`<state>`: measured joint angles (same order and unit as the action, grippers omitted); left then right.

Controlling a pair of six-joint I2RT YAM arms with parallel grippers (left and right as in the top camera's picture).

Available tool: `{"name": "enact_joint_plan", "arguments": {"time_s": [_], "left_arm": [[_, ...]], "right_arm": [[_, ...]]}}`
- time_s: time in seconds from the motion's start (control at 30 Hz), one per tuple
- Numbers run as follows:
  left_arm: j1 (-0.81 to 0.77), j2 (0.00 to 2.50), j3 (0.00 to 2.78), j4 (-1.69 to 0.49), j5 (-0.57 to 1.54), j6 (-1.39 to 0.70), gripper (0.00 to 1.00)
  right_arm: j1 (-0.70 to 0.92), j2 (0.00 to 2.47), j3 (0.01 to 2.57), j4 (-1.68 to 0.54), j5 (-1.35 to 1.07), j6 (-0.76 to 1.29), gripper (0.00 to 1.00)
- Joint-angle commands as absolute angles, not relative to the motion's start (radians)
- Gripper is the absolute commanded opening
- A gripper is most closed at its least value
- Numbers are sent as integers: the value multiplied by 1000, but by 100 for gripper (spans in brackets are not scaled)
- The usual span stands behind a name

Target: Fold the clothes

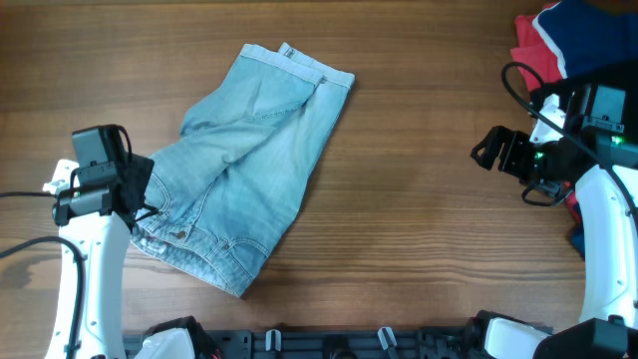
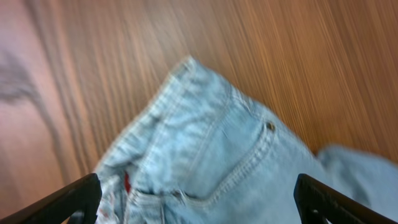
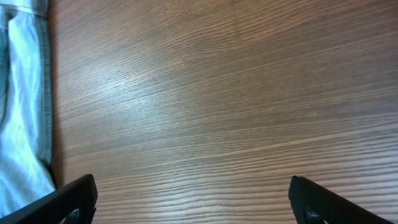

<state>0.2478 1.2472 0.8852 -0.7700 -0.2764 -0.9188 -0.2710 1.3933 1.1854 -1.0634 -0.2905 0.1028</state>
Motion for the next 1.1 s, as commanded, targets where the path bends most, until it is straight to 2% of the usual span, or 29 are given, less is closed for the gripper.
{"name": "enact_joint_plan", "arguments": {"time_s": [0.0,0.1,0.2,0.4,0.7,0.8,0.87,1.07], "left_arm": [[234,1198,887,-789,-38,-810,100],[141,1176,887,-838,109,-761,95],[-6,1192,877,-858,104,-735,95],[-186,1290,815,-802,97,-736,92],[-378,1590,789,-530,134,-703,92],[-411,1656,789,-430,134,-704,91],[-434,1695,789,-418,146,-725,86],[-574,1780,789,-477,476,-656,86]], "right_arm": [[-265,1404,1185,-1053,-342,71,100],[-231,1405,1185,-1040,-362,52,99],[-159,1407,1185,-1000,-362,56,99],[38,1496,1185,-900,-358,102,99],[192,1663,1185,-557,-348,215,99],[196,1674,1185,-539,-304,276,99],[196,1674,1185,-549,-281,276,99],[196,1674,1185,-608,-153,273,98]]}}
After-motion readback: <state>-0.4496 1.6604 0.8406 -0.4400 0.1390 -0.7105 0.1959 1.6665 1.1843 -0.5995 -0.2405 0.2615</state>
